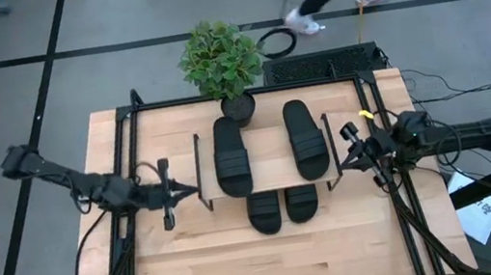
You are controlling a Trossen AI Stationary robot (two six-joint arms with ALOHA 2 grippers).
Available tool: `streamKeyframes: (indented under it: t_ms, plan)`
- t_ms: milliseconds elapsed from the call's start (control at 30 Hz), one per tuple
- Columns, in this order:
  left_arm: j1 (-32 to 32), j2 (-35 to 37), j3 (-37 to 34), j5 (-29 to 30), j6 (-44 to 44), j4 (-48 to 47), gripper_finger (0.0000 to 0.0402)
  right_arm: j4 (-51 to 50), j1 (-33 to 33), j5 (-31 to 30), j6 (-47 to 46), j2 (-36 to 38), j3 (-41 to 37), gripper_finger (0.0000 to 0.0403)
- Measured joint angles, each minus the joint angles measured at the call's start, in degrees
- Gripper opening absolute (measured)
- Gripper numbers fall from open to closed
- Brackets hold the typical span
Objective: Pick and place slides into the shelf
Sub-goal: Return to Home Position
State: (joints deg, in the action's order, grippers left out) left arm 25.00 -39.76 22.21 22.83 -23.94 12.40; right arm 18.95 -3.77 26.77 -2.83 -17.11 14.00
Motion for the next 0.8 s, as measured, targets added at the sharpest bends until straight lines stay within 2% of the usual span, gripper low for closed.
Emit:
streamKeyframes:
  t_ms: [200, 300, 367, 533, 667, 800]
  plan:
    - [3.5, 4.0, -8.9, -0.8, -5.7, 10.5, 0.0, -6.0, 0.0, -1.3, 0.0, 4.3, 0.0, 0.0]
    - [1.2, 8.2, -13.0, -1.4, -8.5, 14.6, 0.0, -5.7, 0.1, -1.2, 1.2, 4.6, -1.5, 0.0]
    - [-2.0, 11.7, -13.9, -4.8, -9.4, 15.2, 0.0, -5.1, 0.1, -1.2, 3.1, 4.5, -2.7, 0.0]
    - [-12.6, 17.7, -12.5, -19.2, -8.1, 8.3, 0.0, -1.8, 0.1, -1.1, 3.8, 4.3, -4.1, 0.0]
    - [-19.2, 21.4, -11.2, -24.1, -3.4, 4.1, 0.0, -0.2, 0.1, -1.0, 3.2, 4.5, -4.1, 0.0]
    - [-20.3, 26.5, -11.1, -25.6, -0.4, -2.7, 0.0, -1.4, 0.1, -1.0, 3.1, 5.4, -4.1, 0.0]
